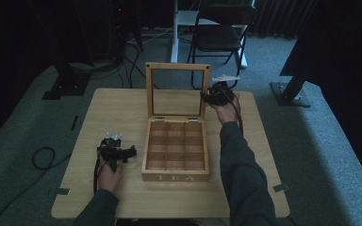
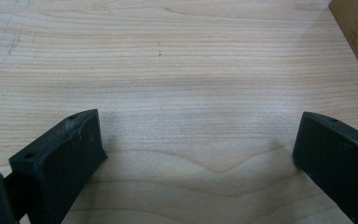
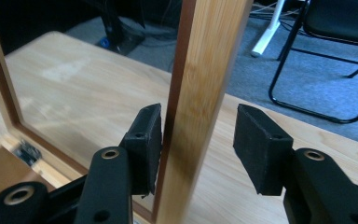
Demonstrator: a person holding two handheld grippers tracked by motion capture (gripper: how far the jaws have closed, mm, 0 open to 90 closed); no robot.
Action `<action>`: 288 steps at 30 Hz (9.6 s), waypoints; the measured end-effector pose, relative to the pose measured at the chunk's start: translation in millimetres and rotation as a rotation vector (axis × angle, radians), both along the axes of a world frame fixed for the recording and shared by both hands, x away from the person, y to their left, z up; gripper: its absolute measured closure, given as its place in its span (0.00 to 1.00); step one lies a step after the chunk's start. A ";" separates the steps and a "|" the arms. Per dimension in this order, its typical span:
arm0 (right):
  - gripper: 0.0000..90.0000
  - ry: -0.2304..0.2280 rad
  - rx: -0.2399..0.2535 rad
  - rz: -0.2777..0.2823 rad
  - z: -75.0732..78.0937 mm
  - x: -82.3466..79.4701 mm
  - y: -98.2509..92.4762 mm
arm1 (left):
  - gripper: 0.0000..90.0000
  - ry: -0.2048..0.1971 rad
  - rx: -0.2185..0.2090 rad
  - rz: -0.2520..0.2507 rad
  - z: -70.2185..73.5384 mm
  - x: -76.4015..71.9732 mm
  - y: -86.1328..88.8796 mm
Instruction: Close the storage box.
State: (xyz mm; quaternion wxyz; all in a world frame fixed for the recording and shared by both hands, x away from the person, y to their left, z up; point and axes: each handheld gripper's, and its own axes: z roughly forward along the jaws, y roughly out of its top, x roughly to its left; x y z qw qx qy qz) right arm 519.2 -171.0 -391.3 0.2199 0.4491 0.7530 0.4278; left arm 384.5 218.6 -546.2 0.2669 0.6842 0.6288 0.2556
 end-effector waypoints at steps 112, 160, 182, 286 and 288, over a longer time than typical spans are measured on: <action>0.57 -0.120 -0.008 0.108 51.3 -130.7 -9.5 | 0.02 0.001 -0.003 0.009 0.2 -0.4 -0.8; 0.55 -0.081 0.021 0.149 7.8 -184.7 -10.8 | 0.02 -0.001 -0.003 0.010 0.1 -0.3 -0.9; 0.53 -0.071 0.008 0.136 -15.5 -206.8 -9.2 | 0.02 0.000 -0.002 0.010 0.1 -0.4 -0.9; 0.50 0.040 0.043 0.153 -81.5 -237.5 -14.2 | 0.02 0.001 0.000 0.024 0.2 -1.1 -2.1; 0.50 0.040 0.045 0.154 -81.8 -237.7 -14.0 | 0.02 0.001 0.000 0.024 0.2 -1.1 -2.1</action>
